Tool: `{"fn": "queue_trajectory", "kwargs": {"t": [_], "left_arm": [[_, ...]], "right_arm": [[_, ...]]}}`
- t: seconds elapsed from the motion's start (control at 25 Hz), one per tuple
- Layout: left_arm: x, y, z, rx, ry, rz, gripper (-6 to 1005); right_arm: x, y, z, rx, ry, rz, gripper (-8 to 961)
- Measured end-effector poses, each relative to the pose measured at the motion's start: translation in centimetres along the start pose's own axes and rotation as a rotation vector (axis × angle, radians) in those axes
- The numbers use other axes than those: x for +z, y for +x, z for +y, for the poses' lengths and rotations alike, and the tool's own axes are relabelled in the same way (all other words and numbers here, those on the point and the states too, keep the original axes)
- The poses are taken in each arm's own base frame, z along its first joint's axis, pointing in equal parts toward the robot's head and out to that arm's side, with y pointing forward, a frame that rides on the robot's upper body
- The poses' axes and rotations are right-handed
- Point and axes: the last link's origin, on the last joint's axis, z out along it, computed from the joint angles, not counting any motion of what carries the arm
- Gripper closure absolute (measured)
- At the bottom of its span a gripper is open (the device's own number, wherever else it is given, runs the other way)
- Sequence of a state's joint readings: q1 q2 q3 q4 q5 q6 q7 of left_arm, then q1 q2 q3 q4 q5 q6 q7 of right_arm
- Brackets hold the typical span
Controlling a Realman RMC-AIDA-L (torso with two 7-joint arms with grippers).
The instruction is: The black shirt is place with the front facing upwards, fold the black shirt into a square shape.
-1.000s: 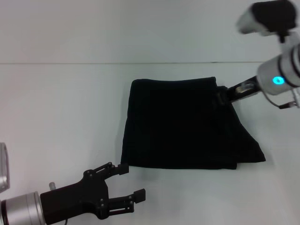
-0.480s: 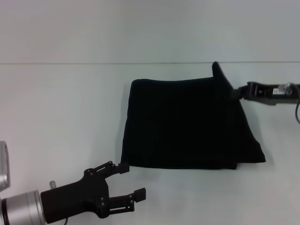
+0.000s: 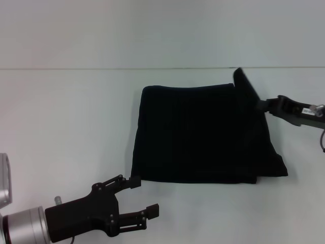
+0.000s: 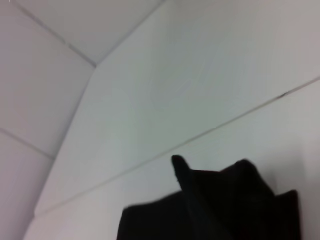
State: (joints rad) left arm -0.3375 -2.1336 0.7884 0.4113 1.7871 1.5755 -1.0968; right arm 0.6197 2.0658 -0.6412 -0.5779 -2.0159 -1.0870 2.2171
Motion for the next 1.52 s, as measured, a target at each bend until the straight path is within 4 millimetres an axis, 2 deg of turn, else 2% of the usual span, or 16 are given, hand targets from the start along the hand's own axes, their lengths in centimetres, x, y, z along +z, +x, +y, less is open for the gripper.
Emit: {"fn": "queue_trajectory", "kwargs": {"t": [0.2, 0.68, 0.8, 1.0, 1.08, 1.24, 1.4, 1.52], "left_arm": [[0.0, 0.0, 0.0, -0.001, 0.002, 0.001, 82], [0.0, 0.1, 0.0, 0.000, 0.002, 0.003, 83], [0.0, 0.1, -0.1, -0.001, 0.003, 0.003, 83], [-0.1, 0.2, -0.2, -0.005, 0.006, 0.006, 83], [-0.1, 0.3, -0.2, -0.009, 0.010, 0.010, 83], [-0.1, 0.5, -0.4, -0.032, 0.014, 0.018, 84], [-0.1, 0.8, -0.7, -0.062, 0.020, 0.026, 84], [-0.2, 1.1, -0.9, -0.073, 0.030, 0.040, 84]], "right_arm": [[-1.1, 0.6, -1.3, 0.067, -0.001, -0.064, 922], [-1.1, 2.7, -2.9, 0.173, 0.025, -0.086, 853], [-1.8, 3.0, -4.0, 0.225, 0.043, -0.142, 836], [-3.8, 3.1, -4.8, 0.252, -0.003, -0.276, 685], [-4.6, 3.0, -4.6, 0.207, -0.044, -0.325, 624], [-5.1, 2.8, -2.8, -0.037, -0.136, -0.362, 471], [-3.7, 3.3, -0.9, -0.330, -0.178, -0.319, 306], [-1.6, 4.3, -0.1, -0.490, -0.171, -0.270, 184]]}}
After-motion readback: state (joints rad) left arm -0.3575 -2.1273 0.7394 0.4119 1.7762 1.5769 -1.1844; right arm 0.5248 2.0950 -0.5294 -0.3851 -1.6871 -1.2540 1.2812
